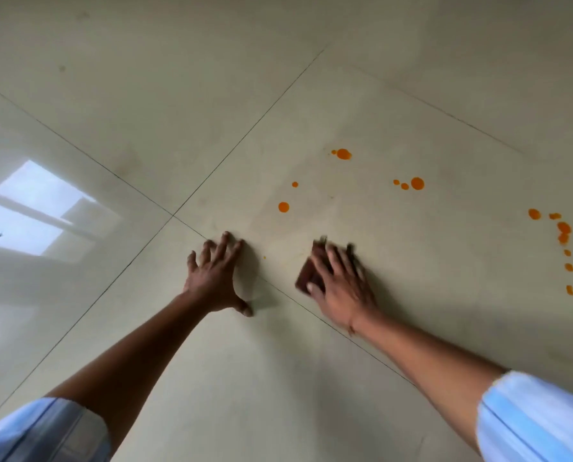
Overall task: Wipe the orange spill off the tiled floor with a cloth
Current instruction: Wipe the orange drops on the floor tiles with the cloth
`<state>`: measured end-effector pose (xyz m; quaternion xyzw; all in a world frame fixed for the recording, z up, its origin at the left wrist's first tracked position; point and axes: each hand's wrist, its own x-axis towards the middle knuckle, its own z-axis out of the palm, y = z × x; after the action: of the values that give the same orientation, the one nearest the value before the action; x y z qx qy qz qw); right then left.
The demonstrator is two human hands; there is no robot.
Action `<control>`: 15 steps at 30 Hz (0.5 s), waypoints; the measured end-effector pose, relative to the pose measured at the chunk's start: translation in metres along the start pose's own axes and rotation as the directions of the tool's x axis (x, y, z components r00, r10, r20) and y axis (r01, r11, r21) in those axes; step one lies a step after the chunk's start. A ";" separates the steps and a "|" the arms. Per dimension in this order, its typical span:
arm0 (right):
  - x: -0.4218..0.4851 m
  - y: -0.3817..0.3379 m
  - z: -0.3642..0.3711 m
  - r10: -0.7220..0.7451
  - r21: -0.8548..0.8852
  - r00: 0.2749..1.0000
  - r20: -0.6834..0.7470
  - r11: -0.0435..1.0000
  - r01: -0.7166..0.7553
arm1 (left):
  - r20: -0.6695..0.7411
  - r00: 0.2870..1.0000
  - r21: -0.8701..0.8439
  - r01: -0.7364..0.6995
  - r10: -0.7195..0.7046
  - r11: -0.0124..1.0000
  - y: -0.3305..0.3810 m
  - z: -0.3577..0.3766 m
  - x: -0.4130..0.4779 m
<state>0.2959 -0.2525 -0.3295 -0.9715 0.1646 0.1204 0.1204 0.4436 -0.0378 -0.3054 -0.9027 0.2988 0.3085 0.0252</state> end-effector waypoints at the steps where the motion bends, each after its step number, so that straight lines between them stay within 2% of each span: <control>1: 0.031 -0.017 -0.004 0.037 0.022 0.999 0.014 0.999 -0.037 | -0.021 1.000 -0.009 -0.022 0.022 1.000 -0.005 0.001 0.001; 3: 0.062 -0.077 0.001 -0.080 -0.004 0.997 0.022 0.997 0.080 | -0.057 0.998 0.008 -0.026 0.027 1.000 -0.021 -0.002 0.000; 4: 0.054 -0.106 0.008 -0.176 0.041 0.982 0.066 0.984 0.173 | -0.057 0.998 0.027 -0.001 0.003 1.000 -0.035 -0.004 -0.005; 6: 0.007 -0.109 0.025 -0.387 0.069 0.918 0.082 0.921 0.383 | -0.061 0.995 0.042 0.083 -0.081 0.996 -0.065 -0.003 -0.020; 7: -0.021 -0.089 0.028 -0.428 0.065 0.899 0.095 0.904 0.423 | -0.044 0.992 0.034 0.119 -0.117 0.992 -0.078 -0.001 -0.028; 9: -0.028 -0.043 0.022 -0.421 0.013 0.906 0.045 0.907 0.421 | 0.005 0.991 -0.003 0.137 -0.137 0.991 -0.092 0.004 -0.041; 11: 0.022 -0.037 0.006 -0.271 -0.007 0.963 0.013 0.963 0.271 | 0.030 0.992 -0.041 0.122 -0.121 0.992 -0.094 0.006 -0.043; 13: 0.072 -0.089 0.001 -0.158 -0.005 0.987 0.034 0.987 0.158 | 0.048 0.993 -0.060 0.113 -0.110 0.992 -0.095 0.008 -0.039; 15: 0.066 -0.151 0.016 -0.278 0.021 0.956 0.089 0.960 0.278 | 0.034 0.994 -0.057 0.101 -0.099 0.993 -0.098 0.011 -0.037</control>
<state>0.4061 -0.1284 -0.3334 -0.9781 0.0212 0.1457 0.1473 0.4687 0.0647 -0.3069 -0.9119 0.2436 0.3297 0.0186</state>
